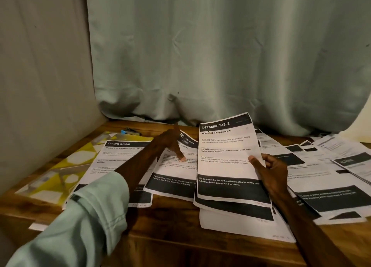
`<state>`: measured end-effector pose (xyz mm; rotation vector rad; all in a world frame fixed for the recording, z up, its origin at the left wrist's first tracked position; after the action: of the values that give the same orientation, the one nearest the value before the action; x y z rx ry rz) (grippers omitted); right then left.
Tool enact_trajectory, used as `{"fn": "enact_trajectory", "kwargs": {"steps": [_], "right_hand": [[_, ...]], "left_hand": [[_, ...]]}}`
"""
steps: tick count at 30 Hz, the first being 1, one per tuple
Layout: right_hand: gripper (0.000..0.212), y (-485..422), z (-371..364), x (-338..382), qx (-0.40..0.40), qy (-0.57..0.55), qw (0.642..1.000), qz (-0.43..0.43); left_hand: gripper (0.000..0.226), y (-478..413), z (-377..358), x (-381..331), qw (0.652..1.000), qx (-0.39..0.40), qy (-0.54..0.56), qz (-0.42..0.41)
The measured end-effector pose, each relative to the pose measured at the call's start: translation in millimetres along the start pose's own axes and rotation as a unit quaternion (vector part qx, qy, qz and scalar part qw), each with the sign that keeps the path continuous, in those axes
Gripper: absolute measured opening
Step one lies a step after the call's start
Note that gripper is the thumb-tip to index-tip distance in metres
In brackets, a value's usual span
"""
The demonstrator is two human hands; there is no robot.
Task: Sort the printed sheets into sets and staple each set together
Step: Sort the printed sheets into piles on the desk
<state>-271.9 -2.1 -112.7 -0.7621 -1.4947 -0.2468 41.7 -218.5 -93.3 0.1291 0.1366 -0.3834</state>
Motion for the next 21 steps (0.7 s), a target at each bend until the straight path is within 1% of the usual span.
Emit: {"fn": "enact_trajectory", "kwargs": {"steps": [1, 2, 3, 4, 5, 6, 7, 8, 9, 11, 14, 16, 19, 21], "right_hand": [[0.040, 0.0, -0.5, -0.3, 0.002, -0.003, 1.000, 0.000], [0.040, 0.1, -1.1, 0.4, 0.003, -0.003, 1.000, 0.001], [0.040, 1.3, -1.2, 1.5, 0.004, -0.003, 1.000, 0.003], [0.041, 2.2, -1.2, 1.8, 0.004, -0.004, 1.000, 0.003], [0.042, 2.4, -1.6, 1.8, 0.004, -0.003, 1.000, 0.004], [0.043, 2.2, -1.1, 1.1, 0.001, -0.002, 1.000, 0.002], [0.044, 1.9, 0.1, 0.1, -0.003, -0.005, 1.000, 0.000], [0.045, 1.0, 2.7, -1.5, -0.008, -0.011, 1.000, -0.004], [0.046, 0.1, 5.0, -2.7, -0.011, -0.018, 1.000, -0.008], [0.045, -2.0, 9.2, -4.8, -0.021, -0.041, 0.999, -0.022], [0.035, -3.0, 14.4, -5.9, -0.037, -0.075, 0.996, -0.035], [0.032, -3.4, 18.9, -5.7, -0.054, -0.094, 0.993, -0.044], [0.027, -4.0, 20.8, -5.2, -0.061, -0.112, 0.991, -0.047], [0.027, -4.3, 19.3, -4.9, -0.059, -0.110, 0.991, -0.044]], "left_hand": [[0.148, 2.5, 4.2, 0.8, 0.999, -0.028, 0.036, 0.009], [0.148, 4.7, 9.6, 3.8, 0.996, -0.062, 0.063, 0.026], [0.140, 9.6, 14.6, 6.5, 0.992, -0.092, 0.079, 0.044], [0.123, 13.9, 19.3, 9.9, 0.988, -0.118, 0.083, 0.056], [0.098, 14.2, 22.0, 14.8, 0.987, -0.132, 0.076, 0.060], [0.072, 12.3, 22.5, 17.8, 0.988, -0.129, 0.068, 0.050], [0.053, 9.6, 21.8, 20.1, 0.989, -0.125, 0.075, 0.035], [0.041, 4.8, 23.0, 25.5, 0.987, -0.126, 0.099, 0.032], [0.034, 2.5, 27.3, 32.1, 0.981, -0.135, 0.135, 0.041], [0.032, -6.9, 40.2, 52.8, 0.964, -0.175, 0.185, 0.076], [0.031, -5.2, 67.2, 75.8, 0.938, -0.254, 0.202, 0.125], [0.026, 7.3, 79.7, 88.1, 0.913, -0.299, 0.216, 0.175], [0.025, 22.3, 76.0, 103.1, 0.882, -0.333, 0.215, 0.255], [0.025, 23.7, 68.9, 105.9, 0.874, -0.349, 0.212, 0.264]]}}
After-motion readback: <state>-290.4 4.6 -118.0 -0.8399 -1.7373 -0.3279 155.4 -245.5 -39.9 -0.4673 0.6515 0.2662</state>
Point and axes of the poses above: each hand's wrist, its own y-axis away from the middle knuckle, its own z-axis out of the back of the hand, x = y × z, the point moved 10 cm from there along -y, towards the middle knuckle, and after that the axes turned 14 degrees about -y, right-handed, at the moved point
